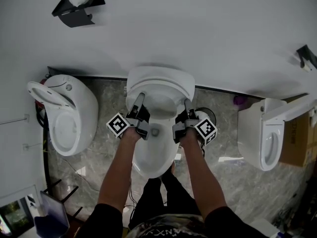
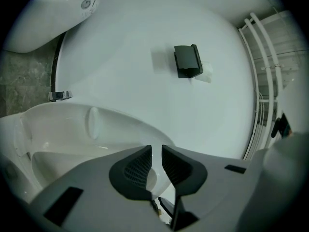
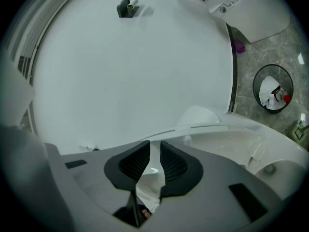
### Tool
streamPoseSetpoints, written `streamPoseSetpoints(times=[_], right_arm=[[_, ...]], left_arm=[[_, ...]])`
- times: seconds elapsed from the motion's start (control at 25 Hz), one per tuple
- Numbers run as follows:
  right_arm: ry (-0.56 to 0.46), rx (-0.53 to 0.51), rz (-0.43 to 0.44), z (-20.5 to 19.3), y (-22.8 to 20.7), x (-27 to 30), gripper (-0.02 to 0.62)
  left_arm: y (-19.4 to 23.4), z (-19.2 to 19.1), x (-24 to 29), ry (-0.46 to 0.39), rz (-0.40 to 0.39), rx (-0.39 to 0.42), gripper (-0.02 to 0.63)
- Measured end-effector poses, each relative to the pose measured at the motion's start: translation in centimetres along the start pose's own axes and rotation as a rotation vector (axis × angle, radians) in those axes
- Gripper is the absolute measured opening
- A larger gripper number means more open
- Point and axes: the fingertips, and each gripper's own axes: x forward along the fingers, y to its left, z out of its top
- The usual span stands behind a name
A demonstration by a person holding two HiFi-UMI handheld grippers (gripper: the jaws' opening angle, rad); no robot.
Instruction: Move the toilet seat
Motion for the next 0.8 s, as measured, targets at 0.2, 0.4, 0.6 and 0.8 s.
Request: streamPoseSetpoints(times=[0.2,0.4,0.6,0.8], right_arm=[[0.008,-0.018,0.004,0.0,0.1,0.8,0.070],[0.026,-0.036,0.001,-0.1,0.0,0.9,0.055],[0.069,-0.161,0.021,-0.5,2.4,0.8,0.006],[0.100,-0.320,0.066,-0.9,6.5,0.0,0.005]], left_arm=[[0.9,0.5,1.0,0.009,0.016,0.018,0.075],[0.4,0.2,1.4,0.020,0.013,0.029,0.063],[-1.1,-0.2,1.2,0.088,0.042,0.193,0.044],[-3.5,0.1,0.4,0.131,0.085,0.375,0.037]])
